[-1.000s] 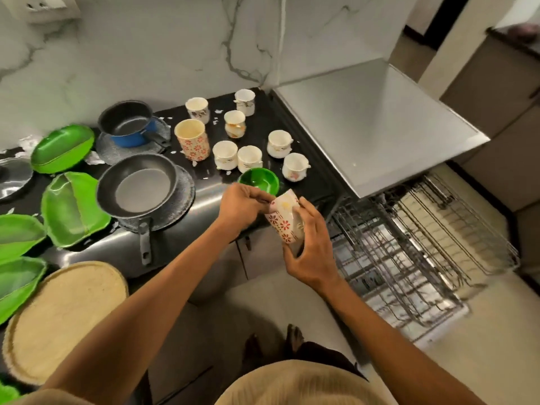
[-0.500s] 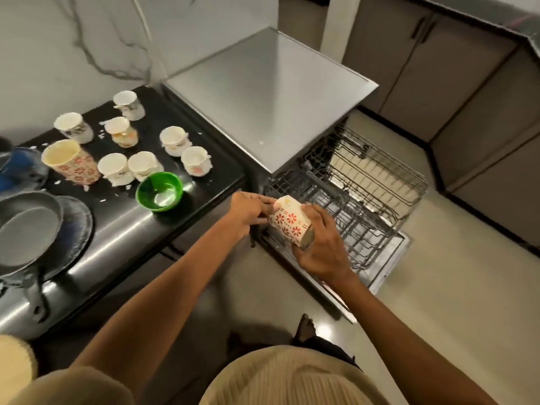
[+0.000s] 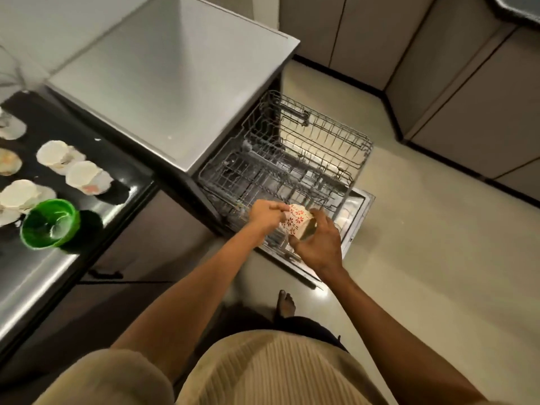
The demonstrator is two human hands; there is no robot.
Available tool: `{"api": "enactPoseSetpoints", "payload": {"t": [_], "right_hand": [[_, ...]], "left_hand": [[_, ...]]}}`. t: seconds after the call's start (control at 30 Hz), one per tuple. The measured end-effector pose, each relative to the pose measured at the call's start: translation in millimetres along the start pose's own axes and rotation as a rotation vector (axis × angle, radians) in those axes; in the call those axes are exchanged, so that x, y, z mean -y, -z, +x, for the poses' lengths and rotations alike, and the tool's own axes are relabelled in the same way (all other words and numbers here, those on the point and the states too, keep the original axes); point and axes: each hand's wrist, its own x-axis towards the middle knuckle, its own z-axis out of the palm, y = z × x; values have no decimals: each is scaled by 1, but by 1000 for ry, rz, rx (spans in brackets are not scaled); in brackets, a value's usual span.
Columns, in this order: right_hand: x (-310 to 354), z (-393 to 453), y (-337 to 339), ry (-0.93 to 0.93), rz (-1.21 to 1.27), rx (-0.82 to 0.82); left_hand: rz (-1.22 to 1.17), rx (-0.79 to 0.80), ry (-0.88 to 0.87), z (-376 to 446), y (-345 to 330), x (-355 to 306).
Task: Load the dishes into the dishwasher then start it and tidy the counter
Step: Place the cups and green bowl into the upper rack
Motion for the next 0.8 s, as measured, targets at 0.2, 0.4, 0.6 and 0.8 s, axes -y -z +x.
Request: {"api": "enactPoseSetpoints", "payload": {"t": [0.2, 0.4, 0.6, 0.8], "right_hand": [[-23, 21, -7, -242, 53, 14], [-36, 51, -15, -388, 25, -2], [-36, 94, -27, -474, -26, 16], [-36, 117, -39, -566, -57, 66]], "left_hand": [[247, 146, -9, 24, -29, 5], [519, 327, -35, 54, -38, 16], [817, 473, -89, 80, -38, 23], [1120, 603, -82, 106, -32, 35]]}}
